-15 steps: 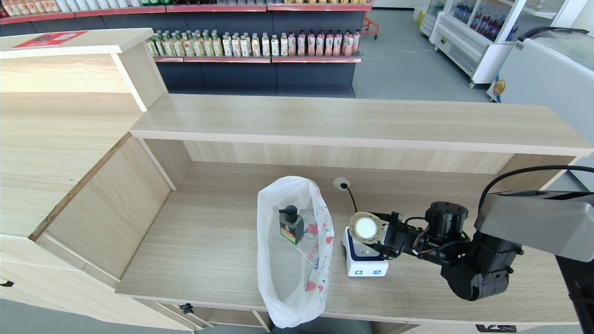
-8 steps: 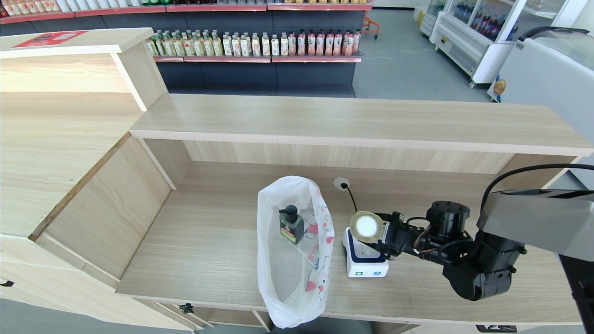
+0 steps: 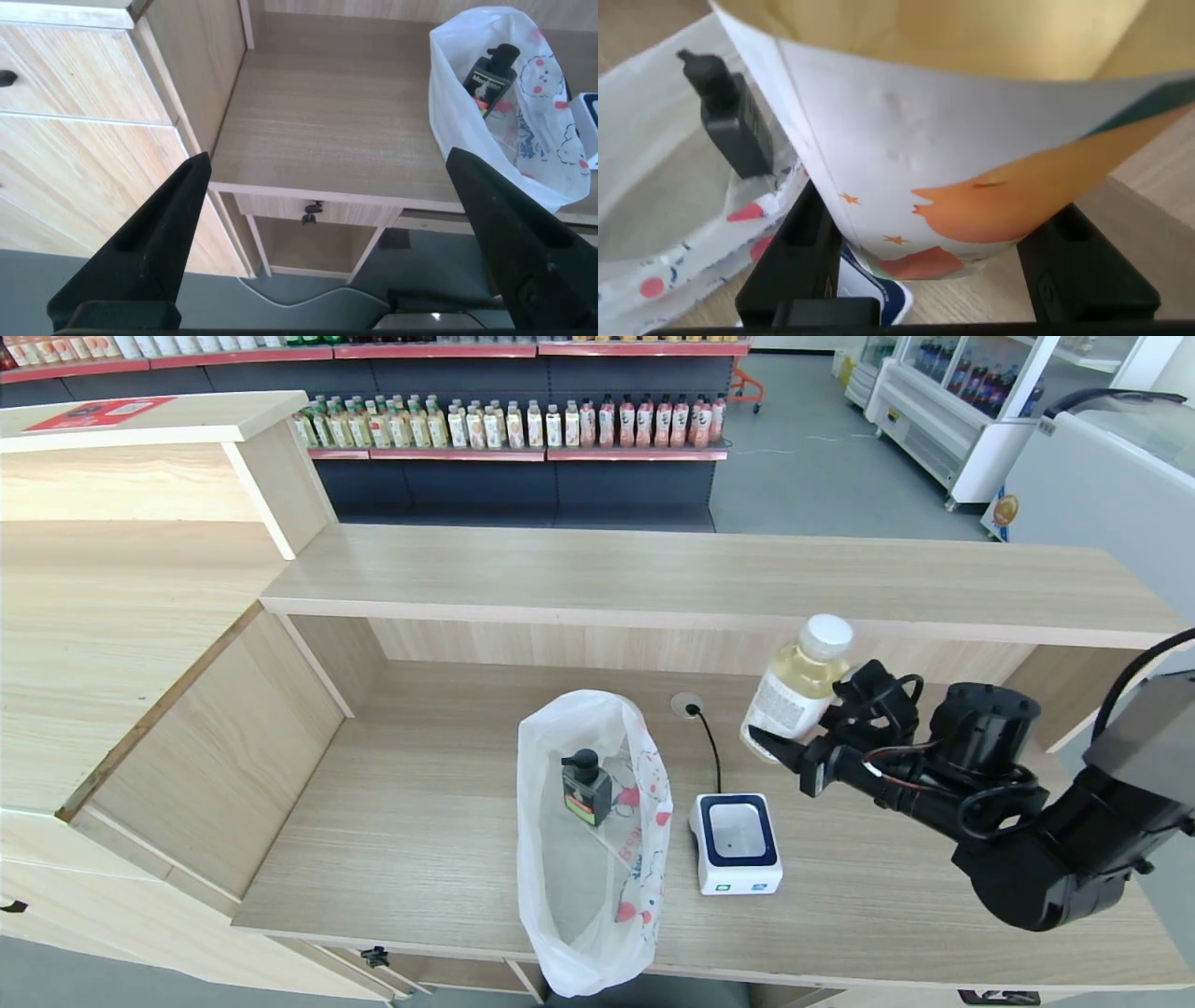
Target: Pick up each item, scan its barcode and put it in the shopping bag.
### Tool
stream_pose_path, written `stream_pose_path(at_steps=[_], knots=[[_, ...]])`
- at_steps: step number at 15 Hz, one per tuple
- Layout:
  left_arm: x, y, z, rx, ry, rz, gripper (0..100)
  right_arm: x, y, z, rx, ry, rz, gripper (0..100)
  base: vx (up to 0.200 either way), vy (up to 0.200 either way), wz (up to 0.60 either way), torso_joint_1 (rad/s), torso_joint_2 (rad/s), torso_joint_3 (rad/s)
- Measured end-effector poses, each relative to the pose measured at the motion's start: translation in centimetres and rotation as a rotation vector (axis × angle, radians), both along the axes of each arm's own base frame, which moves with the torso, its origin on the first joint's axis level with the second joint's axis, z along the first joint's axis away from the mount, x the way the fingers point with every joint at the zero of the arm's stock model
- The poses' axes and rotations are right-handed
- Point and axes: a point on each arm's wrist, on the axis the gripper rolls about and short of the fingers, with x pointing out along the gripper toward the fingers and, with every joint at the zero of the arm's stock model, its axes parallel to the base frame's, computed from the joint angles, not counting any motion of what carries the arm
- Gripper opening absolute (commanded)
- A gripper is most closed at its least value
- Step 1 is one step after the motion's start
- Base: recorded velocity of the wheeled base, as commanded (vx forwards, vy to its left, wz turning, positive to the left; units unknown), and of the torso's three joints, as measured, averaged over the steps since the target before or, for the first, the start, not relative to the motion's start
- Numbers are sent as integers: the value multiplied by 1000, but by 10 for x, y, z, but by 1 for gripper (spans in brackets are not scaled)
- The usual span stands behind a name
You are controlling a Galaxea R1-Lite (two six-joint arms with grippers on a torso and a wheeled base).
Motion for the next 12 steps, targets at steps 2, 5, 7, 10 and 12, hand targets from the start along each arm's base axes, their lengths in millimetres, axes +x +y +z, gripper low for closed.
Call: stream_pose_path(at_steps=[2,5,7,10,12], knots=[[0,0,0,0,0,0,100,-23,12,16,116,147,-29,0,0,0,0,0,0,0],[0,0,0,0,0,0,100,-61,22,29,190,388,-20,0,0,0,0,0,0,0],[0,0,0,0,0,0,100,-72,26,40,204,366,4,0,0,0,0,0,0,0],[0,0,0,0,0,0,100,-78,25,41,200,367,8,0,0,0,0,0,0,0],[0,0,0,0,0,0,100,-81,24,38,188,377,8,0,0,0,0,0,0,0]])
